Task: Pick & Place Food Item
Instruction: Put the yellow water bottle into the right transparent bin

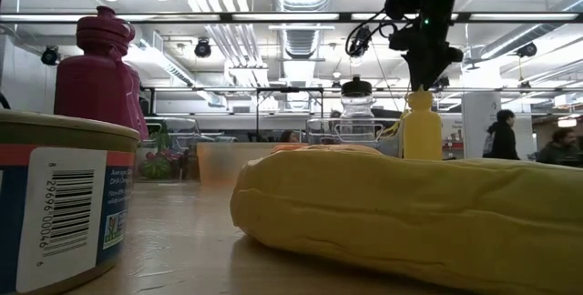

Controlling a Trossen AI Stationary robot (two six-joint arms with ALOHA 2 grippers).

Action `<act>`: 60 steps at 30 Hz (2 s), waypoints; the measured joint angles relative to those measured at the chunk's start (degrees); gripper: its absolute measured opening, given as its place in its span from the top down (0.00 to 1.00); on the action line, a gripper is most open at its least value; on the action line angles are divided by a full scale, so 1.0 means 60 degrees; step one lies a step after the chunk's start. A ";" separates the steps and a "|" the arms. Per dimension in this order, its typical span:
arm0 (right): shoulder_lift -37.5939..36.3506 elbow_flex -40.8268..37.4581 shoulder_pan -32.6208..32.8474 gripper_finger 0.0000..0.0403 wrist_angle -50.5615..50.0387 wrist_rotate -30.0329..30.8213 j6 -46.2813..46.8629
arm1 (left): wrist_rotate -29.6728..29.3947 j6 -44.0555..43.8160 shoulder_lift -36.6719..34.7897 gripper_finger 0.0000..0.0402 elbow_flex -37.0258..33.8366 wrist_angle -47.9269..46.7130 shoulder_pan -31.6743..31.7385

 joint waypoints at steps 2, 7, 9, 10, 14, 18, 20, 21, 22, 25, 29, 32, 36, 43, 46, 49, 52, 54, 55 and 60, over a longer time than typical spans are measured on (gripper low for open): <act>-0.0004 -0.0024 0.0013 0.61 0.0016 -0.0004 -0.0042 | 0.0000 0.0000 0.0000 0.24 0.0000 0.0001 0.0000; -0.0004 -0.0028 0.0003 0.65 0.0068 0.0000 -0.0054 | 0.0000 -0.0004 0.0000 0.22 0.0000 0.0004 0.0000; -0.0004 -0.0032 0.0003 0.67 0.0069 0.0000 -0.0078 | 0.0000 -0.0004 0.0000 0.22 0.0000 0.0002 0.0000; -0.0004 -0.0032 0.0003 0.68 0.0069 0.0000 -0.0081 | 0.0000 -0.0004 0.0000 0.22 0.0000 0.0004 0.0000; -0.0004 -0.0032 0.0003 0.73 0.0094 0.0000 -0.0083 | 0.0003 -0.0004 0.0000 0.21 0.0000 0.0032 0.0000; -0.0025 -0.0032 0.0003 0.80 0.0105 -0.0004 -0.0080 | 0.0004 -0.0005 0.0000 0.20 0.0000 0.0033 0.0000; -0.0025 -0.0029 0.0003 0.84 0.0112 0.0000 -0.0080 | 0.0004 -0.0007 0.0000 0.20 0.0000 0.0033 0.0000; -0.0025 -0.0028 0.0003 0.85 0.0112 0.0000 -0.0080 | 0.0004 -0.0007 0.0000 0.20 0.0000 0.0033 0.0000; -0.0025 -0.0028 0.0003 0.87 0.0108 0.0000 -0.0080 | 0.0004 -0.0007 0.0000 0.20 0.0000 0.0033 0.0000; -0.0025 -0.0028 0.0007 0.89 0.0105 0.0004 -0.0080 | 0.0004 -0.0007 0.0000 0.21 0.0000 0.0033 0.0000; -0.0043 -0.0018 0.0007 0.89 0.0092 0.0027 -0.0080 | 0.0004 -0.0004 0.0000 0.23 0.0000 0.0033 0.0000; -0.0171 -0.0006 0.0014 0.88 0.0030 0.0046 -0.0083 | 0.0004 -0.0004 0.0000 0.24 0.0000 0.0033 0.0000; -0.0580 0.0097 0.0010 0.89 -0.0015 0.0062 -0.0007 | 0.0007 -0.0004 0.0000 0.25 0.0000 0.0033 0.0000; -0.1439 0.0452 0.0014 0.89 -0.0681 0.0051 0.0207 | 0.0008 0.0000 0.0000 0.27 0.0000 0.0033 0.0000; -0.1760 0.0795 0.0032 0.89 -0.1107 0.0053 0.0241 | 0.0009 0.0000 0.0000 0.27 0.0002 0.0033 0.0000; -0.1982 0.1247 0.0039 0.89 -0.1585 0.0033 0.0248 | 0.0007 0.0000 0.0000 0.25 0.0001 0.0032 0.0000; -0.2091 0.1753 0.0039 0.89 -0.2052 0.0029 0.0246 | 0.0008 0.0000 0.0000 0.24 0.0000 0.0032 0.0000; -0.2094 0.2141 0.0039 0.89 -0.2377 0.0029 0.0216 | 0.0007 0.0000 0.0000 0.23 0.0000 0.0029 0.0000; -0.2086 0.2341 0.0039 0.89 -0.2537 0.0032 0.0176 | 0.0007 0.0000 0.0000 0.23 0.0000 0.0029 0.0000; -0.1905 0.3373 0.0262 0.89 -0.3003 0.0025 0.0030 | 0.0007 0.0001 0.0000 0.21 0.0000 0.0029 0.0007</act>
